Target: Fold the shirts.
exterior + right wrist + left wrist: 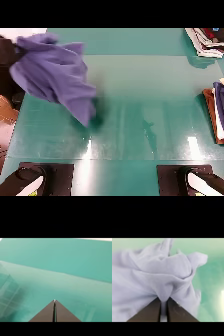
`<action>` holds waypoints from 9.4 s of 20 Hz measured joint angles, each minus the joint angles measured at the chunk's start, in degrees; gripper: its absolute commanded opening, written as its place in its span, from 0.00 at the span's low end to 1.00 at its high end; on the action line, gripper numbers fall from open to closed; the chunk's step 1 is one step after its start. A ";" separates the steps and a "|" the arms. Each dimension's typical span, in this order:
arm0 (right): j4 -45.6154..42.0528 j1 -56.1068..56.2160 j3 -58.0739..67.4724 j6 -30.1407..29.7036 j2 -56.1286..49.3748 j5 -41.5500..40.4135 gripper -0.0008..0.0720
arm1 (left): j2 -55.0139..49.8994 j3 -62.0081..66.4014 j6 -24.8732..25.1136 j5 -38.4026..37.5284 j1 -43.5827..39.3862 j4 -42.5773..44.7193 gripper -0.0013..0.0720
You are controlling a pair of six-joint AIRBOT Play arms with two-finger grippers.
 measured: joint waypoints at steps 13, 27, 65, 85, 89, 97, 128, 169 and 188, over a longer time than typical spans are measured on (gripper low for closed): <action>-0.15 0.00 1.38 0.00 0.00 3.08 0.03 | -27.76 1.86 5.64 1.20 -22.91 -6.21 0.84; -0.17 0.00 1.40 0.00 -0.24 3.43 0.03 | -14.32 -38.62 10.82 -1.97 -4.79 -9.29 0.85; 2.80 24.22 17.49 2.36 -52.68 11.37 0.03 | -7.80 -28.87 10.43 9.44 11.37 1.55 0.05; -14.67 14.29 15.72 5.38 0.24 20.92 0.03 | -1.09 18.71 13.38 7.32 11.39 -15.93 0.06; -15.23 17.40 15.04 8.59 -5.29 31.52 0.03 | -4.76 9.40 13.53 3.61 11.41 -15.13 0.05; -15.08 22.36 -0.28 9.92 -20.63 23.85 0.03 | -22.71 -8.48 14.64 3.21 11.41 -12.70 0.06; -14.58 14.34 13.60 8.33 -41.27 20.79 0.68 | -38.93 -10.73 11.50 7.69 11.43 -6.10 0.68; -12.17 24.37 11.28 3.61 -47.56 19.98 0.29 | -44.15 3.54 10.47 1.29 11.41 -2.34 0.06; -12.15 14.03 13.88 2.36 -20.35 11.93 0.03 | -17.25 4.00 10.49 8.98 11.41 -2.54 0.05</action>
